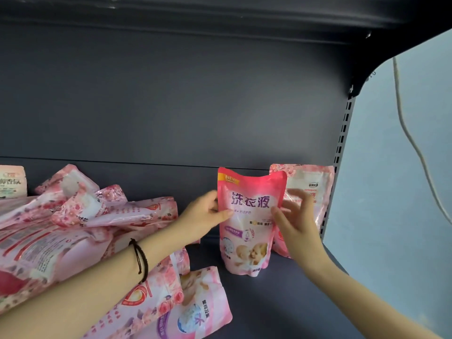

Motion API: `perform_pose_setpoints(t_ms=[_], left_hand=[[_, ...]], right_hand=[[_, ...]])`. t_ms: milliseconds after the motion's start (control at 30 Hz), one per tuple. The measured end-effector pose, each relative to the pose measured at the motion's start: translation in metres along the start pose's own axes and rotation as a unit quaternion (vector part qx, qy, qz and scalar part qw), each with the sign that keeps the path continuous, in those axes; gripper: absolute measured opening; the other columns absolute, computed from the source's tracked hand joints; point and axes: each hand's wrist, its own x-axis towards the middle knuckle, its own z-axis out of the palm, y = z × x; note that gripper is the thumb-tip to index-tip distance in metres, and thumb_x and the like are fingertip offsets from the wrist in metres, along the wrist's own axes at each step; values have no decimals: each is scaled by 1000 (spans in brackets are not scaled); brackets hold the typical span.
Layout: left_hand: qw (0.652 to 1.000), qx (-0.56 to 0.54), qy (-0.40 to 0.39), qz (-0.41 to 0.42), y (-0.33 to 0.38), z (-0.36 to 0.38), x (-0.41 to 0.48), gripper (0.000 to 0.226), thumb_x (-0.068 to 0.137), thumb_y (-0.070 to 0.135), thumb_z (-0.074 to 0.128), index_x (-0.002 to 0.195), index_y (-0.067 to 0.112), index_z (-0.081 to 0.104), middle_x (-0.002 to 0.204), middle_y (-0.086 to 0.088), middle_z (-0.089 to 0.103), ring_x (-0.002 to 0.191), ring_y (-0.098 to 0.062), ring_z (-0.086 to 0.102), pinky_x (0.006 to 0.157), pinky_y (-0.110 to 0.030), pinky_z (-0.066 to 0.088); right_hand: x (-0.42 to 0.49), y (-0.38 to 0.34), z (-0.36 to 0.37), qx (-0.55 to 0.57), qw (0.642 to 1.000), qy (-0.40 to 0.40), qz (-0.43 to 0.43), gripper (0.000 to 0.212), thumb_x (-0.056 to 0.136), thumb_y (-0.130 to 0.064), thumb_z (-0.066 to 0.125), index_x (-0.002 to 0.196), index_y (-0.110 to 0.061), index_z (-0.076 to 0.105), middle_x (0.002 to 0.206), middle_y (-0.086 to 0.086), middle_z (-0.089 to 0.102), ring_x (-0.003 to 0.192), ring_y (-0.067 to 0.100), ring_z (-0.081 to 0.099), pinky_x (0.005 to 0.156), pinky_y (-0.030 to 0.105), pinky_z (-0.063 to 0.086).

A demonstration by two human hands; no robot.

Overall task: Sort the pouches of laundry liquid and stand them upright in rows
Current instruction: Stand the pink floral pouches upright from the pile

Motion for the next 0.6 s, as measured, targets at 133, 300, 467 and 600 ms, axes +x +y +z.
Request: perform_pose_setpoints(t_ms=[133, 300, 467, 600], left_hand=[[1000, 31, 3, 3, 8, 5, 3, 21, 90, 12, 64, 105, 26, 59, 102, 3, 71, 95, -15, 68, 79, -40, 60], [1000, -6, 21, -1, 29, 27, 12, 13, 87, 11, 68, 99, 15, 65, 93, -5, 73, 87, -20, 71, 73, -43, 60], [994, -101, 31, -33, 45, 63, 20, 16, 81, 16, 77, 88, 11, 63, 90, -9, 73, 81, -21, 73, 65, -36, 61], [992, -110, 38, -44, 46, 87, 26, 18, 82, 17, 76, 84, 7, 62, 90, -10, 73, 80, -20, 73, 65, -35, 61]], right_hand=[[9, 1, 3, -50, 997, 59, 31, 5, 94, -19, 57, 91, -18, 61, 84, 3, 68, 73, 19, 63, 64, 36, 53], [21, -6, -21, -28, 992, 108, 51, 17, 90, -24, 65, 78, -12, 68, 72, 11, 67, 64, 19, 56, 69, 50, 54], [27, -4, -67, 6, 987, 148, 68, 16, 87, -24, 68, 74, -15, 68, 71, 6, 69, 66, 21, 58, 69, 46, 56], [22, 5, -88, -3, 986, 140, 86, 14, 89, -22, 65, 77, -15, 69, 77, 8, 72, 68, 22, 64, 72, 49, 59]])
